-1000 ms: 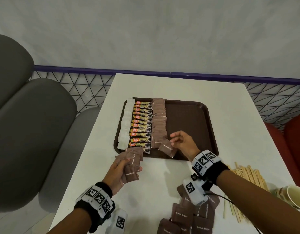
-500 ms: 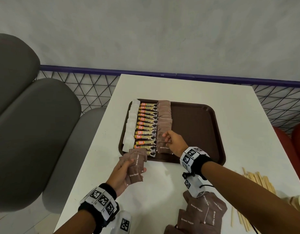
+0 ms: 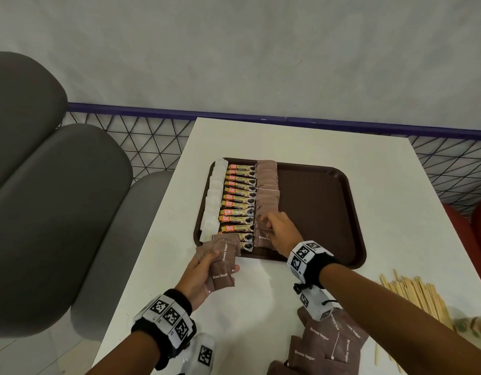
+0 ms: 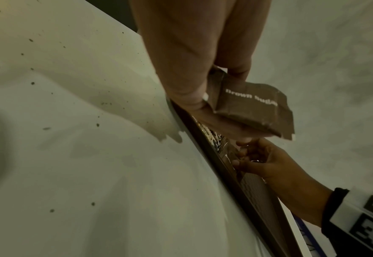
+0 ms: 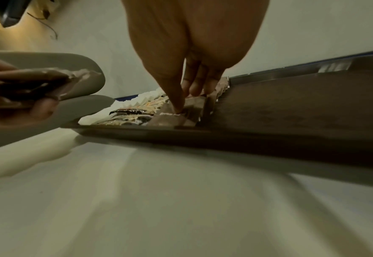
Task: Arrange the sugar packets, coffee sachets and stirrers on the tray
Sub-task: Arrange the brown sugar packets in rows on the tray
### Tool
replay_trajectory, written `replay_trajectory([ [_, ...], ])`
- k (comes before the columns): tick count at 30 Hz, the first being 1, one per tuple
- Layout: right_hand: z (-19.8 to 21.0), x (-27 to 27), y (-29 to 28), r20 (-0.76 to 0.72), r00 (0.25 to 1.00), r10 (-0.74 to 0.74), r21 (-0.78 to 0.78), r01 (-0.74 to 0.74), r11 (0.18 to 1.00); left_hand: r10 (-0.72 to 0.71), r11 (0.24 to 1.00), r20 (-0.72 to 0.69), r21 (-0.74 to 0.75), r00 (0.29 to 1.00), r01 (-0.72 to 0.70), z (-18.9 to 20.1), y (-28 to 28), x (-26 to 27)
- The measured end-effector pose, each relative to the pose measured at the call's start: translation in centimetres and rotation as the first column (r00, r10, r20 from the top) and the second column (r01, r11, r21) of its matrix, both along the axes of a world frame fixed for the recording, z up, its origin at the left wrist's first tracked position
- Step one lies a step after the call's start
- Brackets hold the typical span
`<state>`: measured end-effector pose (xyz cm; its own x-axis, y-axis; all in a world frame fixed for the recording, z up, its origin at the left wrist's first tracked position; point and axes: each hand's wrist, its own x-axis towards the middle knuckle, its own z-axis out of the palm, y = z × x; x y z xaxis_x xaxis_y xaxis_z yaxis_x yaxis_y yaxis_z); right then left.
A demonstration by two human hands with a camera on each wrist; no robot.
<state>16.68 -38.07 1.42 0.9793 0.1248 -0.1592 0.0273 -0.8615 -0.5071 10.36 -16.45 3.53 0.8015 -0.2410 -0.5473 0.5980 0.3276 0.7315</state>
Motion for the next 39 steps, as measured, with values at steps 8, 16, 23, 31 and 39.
replay_trajectory([
  [8, 1.3, -1.8, 1.7, 0.221, 0.967, 0.123, 0.127, -0.154, 0.980, 0.019, 1.000, 0.064, 0.004, 0.998, -0.020, 0.5, -0.7, 0.7],
  [16, 2.7, -4.2, 4.4, 0.157, 0.952, 0.264, 0.326, -0.302, 0.896, 0.000, 0.999, 0.172, 0.049, 0.985, -0.009, 0.7, -1.7, 0.8],
  [23, 3.3, -5.8, 4.8, 0.113, 0.962, 0.247, 0.407, -0.272, 0.872, 0.052, 0.995, 0.155, 0.079, 0.987, -0.065, 0.5, -2.1, 0.6],
  [31, 2.4, -5.9, 3.5, 0.043, 0.993, 0.106, 0.541, -0.112, 0.833, 0.094, 0.987, 0.137, 0.121, 0.986, -0.111, 0.0, -1.9, 1.0],
  [39, 1.2, -3.4, -2.5, -0.110, 0.955, -0.274, 0.458, 0.293, 0.839, 0.209, 0.976, 0.089, 0.047, 0.974, -0.214, -0.1, 0.6, 1.1],
])
